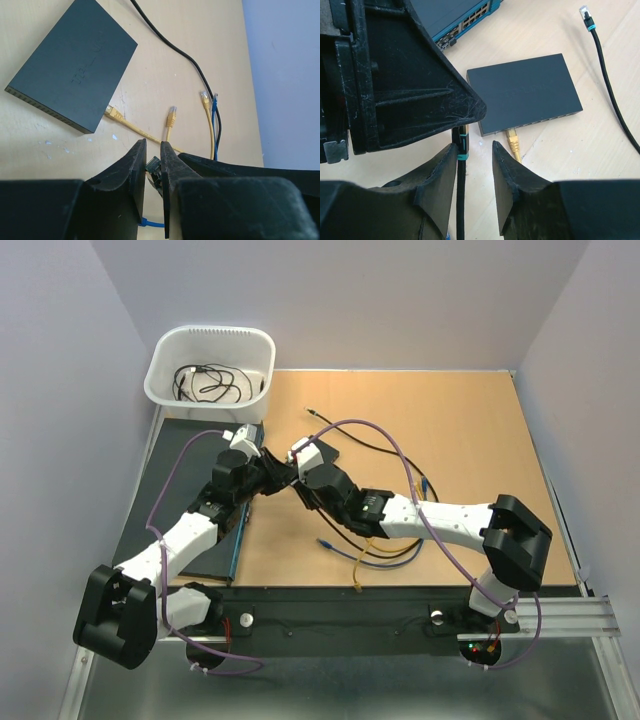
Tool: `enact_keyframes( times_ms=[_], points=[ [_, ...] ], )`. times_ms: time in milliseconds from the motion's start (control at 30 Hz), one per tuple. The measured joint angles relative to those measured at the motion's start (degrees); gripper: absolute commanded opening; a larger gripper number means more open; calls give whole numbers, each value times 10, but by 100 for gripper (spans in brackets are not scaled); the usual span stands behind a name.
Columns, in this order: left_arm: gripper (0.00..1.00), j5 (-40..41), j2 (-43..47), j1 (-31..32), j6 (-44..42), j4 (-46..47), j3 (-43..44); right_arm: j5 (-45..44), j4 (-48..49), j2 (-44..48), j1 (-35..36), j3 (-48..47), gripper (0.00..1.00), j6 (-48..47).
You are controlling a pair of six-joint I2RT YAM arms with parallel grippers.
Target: Insert the plug into the switch port
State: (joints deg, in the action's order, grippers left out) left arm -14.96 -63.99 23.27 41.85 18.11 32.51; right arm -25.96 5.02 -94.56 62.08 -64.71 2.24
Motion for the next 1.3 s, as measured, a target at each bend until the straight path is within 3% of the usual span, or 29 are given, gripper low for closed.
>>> enact_keyframes(
  times_ms=[333, 600, 767, 867, 1300],
  points=[
    [0, 0, 5, 0, 0, 0, 0, 8, -4, -19, 3, -5, 40, 10],
    [0, 1, 12, 0, 0, 0, 0, -4, -14, -37, 3, -9, 33, 17],
    [0, 2, 12, 0, 0, 0, 0, -14, -19, -37, 5, -23, 46, 17],
    [0, 2, 12, 0, 0, 0, 0, -22, -20, -37, 6, -35, 46, 16],
    [0, 4, 12, 0, -1, -1, 0, -39, -20, -48, 14, -43, 29, 10]
  ],
)
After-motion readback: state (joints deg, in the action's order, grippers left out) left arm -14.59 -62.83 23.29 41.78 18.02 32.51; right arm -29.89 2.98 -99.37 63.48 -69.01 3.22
